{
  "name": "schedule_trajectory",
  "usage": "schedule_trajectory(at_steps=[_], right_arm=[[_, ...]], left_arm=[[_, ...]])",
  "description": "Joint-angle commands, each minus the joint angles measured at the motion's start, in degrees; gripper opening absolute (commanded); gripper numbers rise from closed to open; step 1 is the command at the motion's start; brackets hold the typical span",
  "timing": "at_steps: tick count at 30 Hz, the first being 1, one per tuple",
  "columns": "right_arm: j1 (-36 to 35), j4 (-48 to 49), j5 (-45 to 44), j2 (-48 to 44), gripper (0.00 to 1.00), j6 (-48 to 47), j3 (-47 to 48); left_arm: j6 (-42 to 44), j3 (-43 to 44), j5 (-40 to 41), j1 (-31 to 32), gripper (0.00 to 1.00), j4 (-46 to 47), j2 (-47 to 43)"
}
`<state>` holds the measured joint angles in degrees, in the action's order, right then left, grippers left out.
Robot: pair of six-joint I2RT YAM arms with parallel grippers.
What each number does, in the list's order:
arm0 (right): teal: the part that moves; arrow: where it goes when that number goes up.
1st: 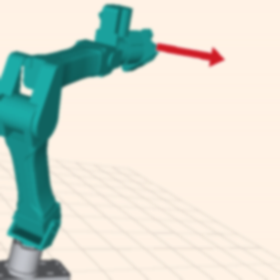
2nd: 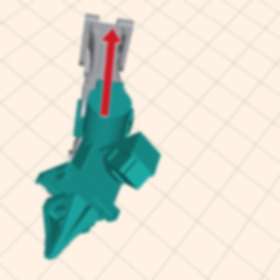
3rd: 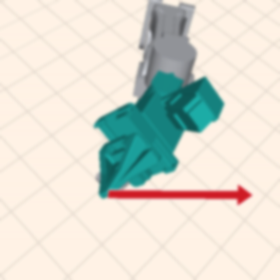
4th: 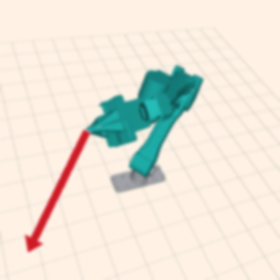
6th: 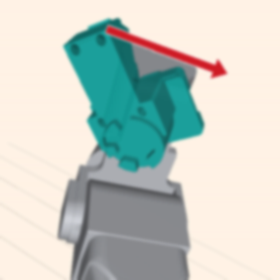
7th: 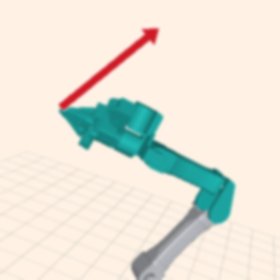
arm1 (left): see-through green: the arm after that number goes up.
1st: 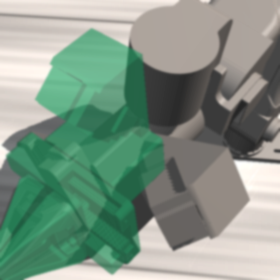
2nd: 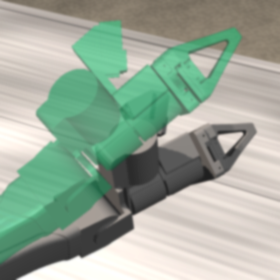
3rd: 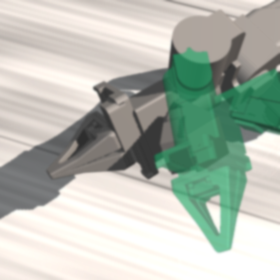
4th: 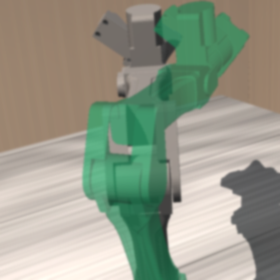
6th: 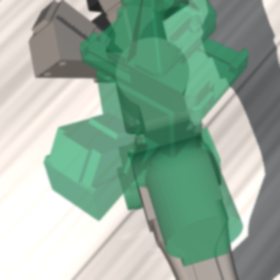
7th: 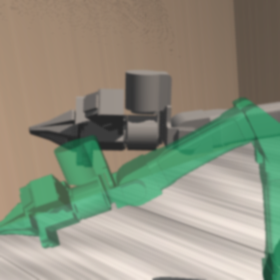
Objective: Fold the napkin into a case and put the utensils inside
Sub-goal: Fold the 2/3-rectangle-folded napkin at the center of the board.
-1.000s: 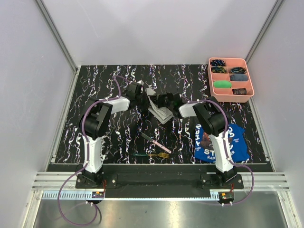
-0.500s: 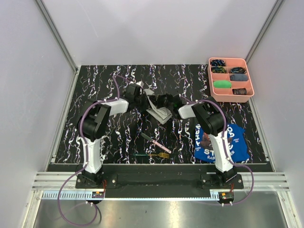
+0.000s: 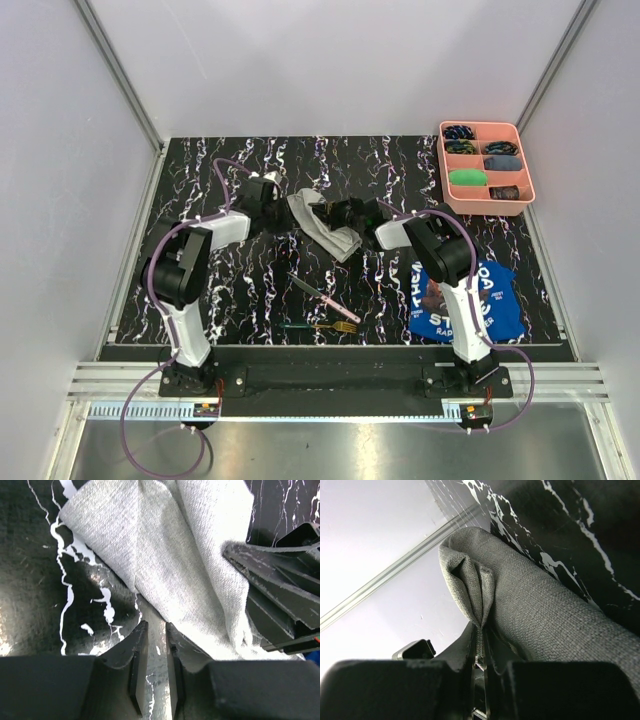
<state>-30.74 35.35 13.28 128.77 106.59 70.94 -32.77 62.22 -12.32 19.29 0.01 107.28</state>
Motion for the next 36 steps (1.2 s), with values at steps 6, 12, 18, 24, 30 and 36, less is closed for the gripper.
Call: schedule_trajectory(at_steps=[6, 12, 18, 24, 30, 36], right_arm=[[-1.07, -8.62, 2.54, 3.06, 0.16, 0.65, 4.38], [-1.25, -11.09, 2.89, 5.61, 0.17, -2.43, 6.49], [-1.25, -14.78, 6.06, 8.34, 0.18, -6.56, 11.24], [-1.16, -20.32, 6.23, 7.81, 0.20, -13.68, 12.56], [-1.07, -26.12, 8.26, 9.57, 0.24, -24.92, 18.53], [-0.81, -35.61, 5.44, 8.07, 0.30, -44.25, 26.61]], left_arm=[[-0.27, 5.81, 0.19, 0.13, 0.18, 0.52, 5.83], [1.13, 5.20, 1.07, -0.74, 0.17, 0.16, 6.01], [3.07, 4.49, 0.71, -1.62, 0.17, 0.16, 6.00], [3.33, 4.14, -0.25, -3.81, 0.17, -1.50, 4.78], [-0.52, 4.23, -0.25, -4.70, 0.17, -3.17, 3.02], [-4.48, 3.00, 0.10, -6.72, 0.18, -3.00, 0.91]])
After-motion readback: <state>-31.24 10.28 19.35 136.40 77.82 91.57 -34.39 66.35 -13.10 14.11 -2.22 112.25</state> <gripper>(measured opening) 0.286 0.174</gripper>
